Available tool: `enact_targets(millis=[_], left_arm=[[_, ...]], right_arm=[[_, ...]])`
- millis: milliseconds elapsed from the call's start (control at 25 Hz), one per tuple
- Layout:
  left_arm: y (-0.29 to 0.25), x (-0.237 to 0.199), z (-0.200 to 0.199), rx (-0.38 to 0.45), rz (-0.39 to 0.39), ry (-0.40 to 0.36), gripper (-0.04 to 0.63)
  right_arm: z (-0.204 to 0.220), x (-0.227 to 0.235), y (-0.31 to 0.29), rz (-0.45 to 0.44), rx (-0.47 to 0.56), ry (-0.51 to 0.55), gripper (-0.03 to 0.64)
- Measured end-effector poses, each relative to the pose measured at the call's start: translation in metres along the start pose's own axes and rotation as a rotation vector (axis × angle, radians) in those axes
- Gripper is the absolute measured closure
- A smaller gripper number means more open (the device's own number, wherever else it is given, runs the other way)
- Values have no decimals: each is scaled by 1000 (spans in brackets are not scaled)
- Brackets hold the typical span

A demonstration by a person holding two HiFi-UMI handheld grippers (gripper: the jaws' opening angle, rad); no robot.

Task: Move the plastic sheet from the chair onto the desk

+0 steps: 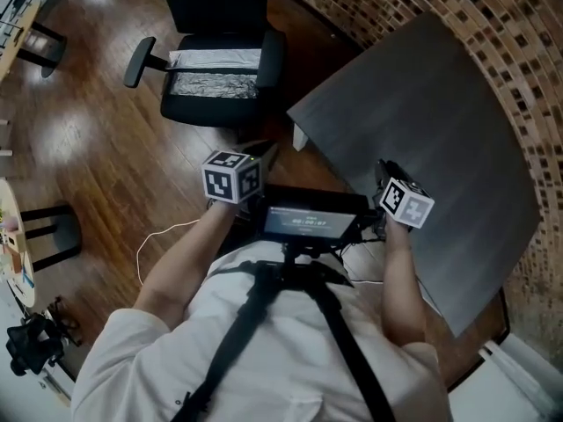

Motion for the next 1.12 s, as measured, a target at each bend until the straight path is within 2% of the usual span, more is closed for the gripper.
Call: enact_targets(millis=[160,360,520,680,960,1120], left_arm=[[18,-41,-6,11,-17,16,571],[41,-110,-19,-17,-16,11,571],[51,-172,-33,-33,1,46,571],[60,-216,-43,-47,8,39,571],[75,-245,-33,-36,-30,86,571],[83,-253,-25,-34,-100,54,571]], right_arm=[[-9,-44,-19,-11,-2,37,505],[-14,-110,-51,-4,-15,23,505],[-16,-165,-78,6,-31,19,505],[-17,-208,-97,12,-42,27,505],[-21,-251,-122,-48,-92,129,505],[-23,-271,-146,-127,-133,210,505]])
Point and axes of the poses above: the fingertips, and each gripper's own axes: y backward along the fingers, x to its right, z out of its underside, the point moved 9 cm from there along y, backward along the fingers, and after that the axes turned 2 degrees about -y, right-handed, at the moved point
